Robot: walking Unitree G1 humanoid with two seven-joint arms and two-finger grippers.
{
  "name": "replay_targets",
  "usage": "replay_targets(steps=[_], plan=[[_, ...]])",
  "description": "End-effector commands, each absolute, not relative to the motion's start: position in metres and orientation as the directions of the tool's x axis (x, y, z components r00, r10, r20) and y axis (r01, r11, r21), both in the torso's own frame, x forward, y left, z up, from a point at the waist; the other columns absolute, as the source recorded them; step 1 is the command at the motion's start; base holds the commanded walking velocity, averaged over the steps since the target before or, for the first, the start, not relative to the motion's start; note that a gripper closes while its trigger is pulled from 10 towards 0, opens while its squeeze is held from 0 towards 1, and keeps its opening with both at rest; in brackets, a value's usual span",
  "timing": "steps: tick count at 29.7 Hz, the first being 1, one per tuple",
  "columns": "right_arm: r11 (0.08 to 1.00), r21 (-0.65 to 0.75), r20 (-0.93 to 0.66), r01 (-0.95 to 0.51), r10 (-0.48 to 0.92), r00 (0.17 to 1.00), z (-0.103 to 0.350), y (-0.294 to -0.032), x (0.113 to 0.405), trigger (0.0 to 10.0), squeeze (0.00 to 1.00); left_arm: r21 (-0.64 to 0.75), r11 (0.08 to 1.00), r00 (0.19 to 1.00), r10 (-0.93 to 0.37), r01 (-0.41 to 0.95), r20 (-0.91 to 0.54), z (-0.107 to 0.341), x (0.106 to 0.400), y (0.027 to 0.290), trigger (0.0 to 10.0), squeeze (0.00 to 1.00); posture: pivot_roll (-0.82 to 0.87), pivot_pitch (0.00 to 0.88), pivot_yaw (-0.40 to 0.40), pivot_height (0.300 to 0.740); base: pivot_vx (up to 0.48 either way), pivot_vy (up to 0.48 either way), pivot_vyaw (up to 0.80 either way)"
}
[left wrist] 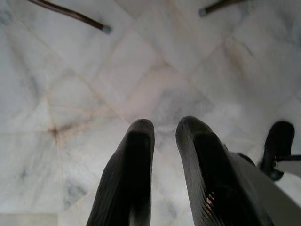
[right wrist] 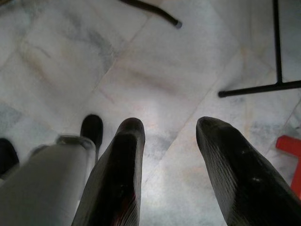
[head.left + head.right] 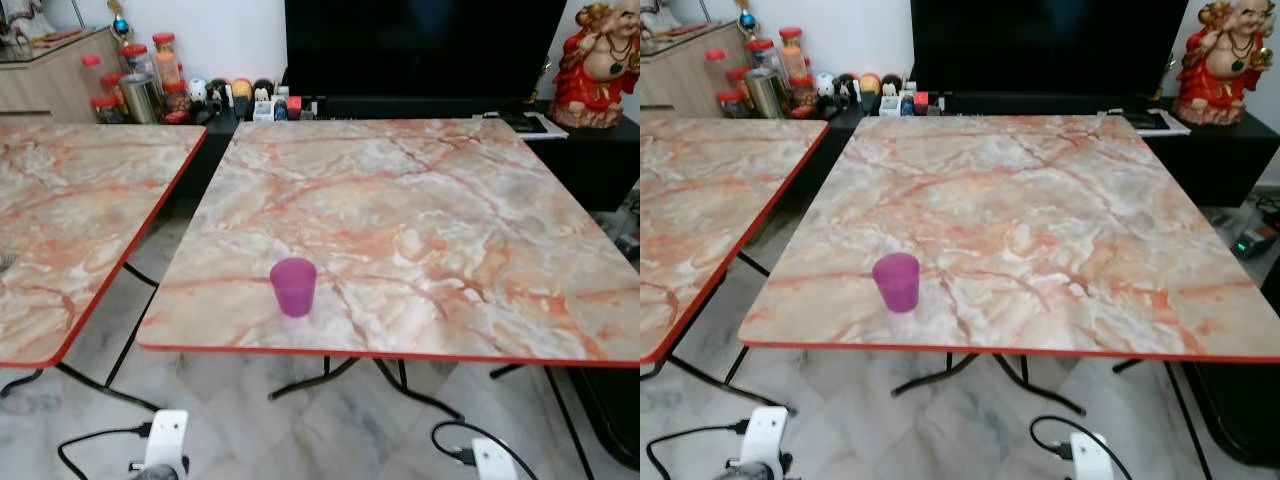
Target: Setting the table
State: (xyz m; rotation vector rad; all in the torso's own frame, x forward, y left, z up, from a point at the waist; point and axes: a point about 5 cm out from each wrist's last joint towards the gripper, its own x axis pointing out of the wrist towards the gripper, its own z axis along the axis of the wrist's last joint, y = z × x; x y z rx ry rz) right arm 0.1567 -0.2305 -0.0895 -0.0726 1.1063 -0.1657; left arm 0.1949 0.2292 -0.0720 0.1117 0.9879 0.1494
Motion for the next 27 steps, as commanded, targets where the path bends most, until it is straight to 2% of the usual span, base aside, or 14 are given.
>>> replay_targets(steps=[1, 7, 20, 27], plan=[[0.986, -0.135, -0.883, 0.097, -0.165, 0.439, -0.089, -0.230, 0.158, 10.0, 0.00, 0.181, 0.982, 0.541, 0.185, -0.062, -0.821, -0.071, 0.196, 0.232, 10.0, 0.00, 0.01, 0.000, -0.026, 0.740, 0.000, -0.390, 0.00], [0.986, -0.140, -0.884, 0.095, -0.167, 0.436, -0.089, -0.233, 0.156, 10.0, 0.00, 0.181, 0.981, 0.541, 0.186, -0.063, -0.821, -0.071, 0.196, 0.232, 10.0, 0.00, 0.01, 0.000, -0.029, 0.740, 0.000, -0.387, 0.00], [0.987, -0.132, -0.885, 0.091, -0.159, 0.437, -0.091, -0.224, 0.157, 10.0, 0.00, 0.182, 0.980, 0.547, 0.194, -0.075, -0.814, -0.071, 0.196, 0.231, 10.0, 0.00, 0.01, 0.000, -0.037, 0.740, 0.000, 0.000, 0.00], [0.987, -0.130, -0.885, 0.091, -0.157, 0.439, -0.091, -0.221, 0.158, 10.0, 0.00, 0.210, 0.968, 0.589, 0.249, -0.136, -0.769, -0.068, 0.199, 0.233, 10.0, 0.00, 0.01, 0.000, -0.042, 0.740, 0.000, 0.000, 0.00]])
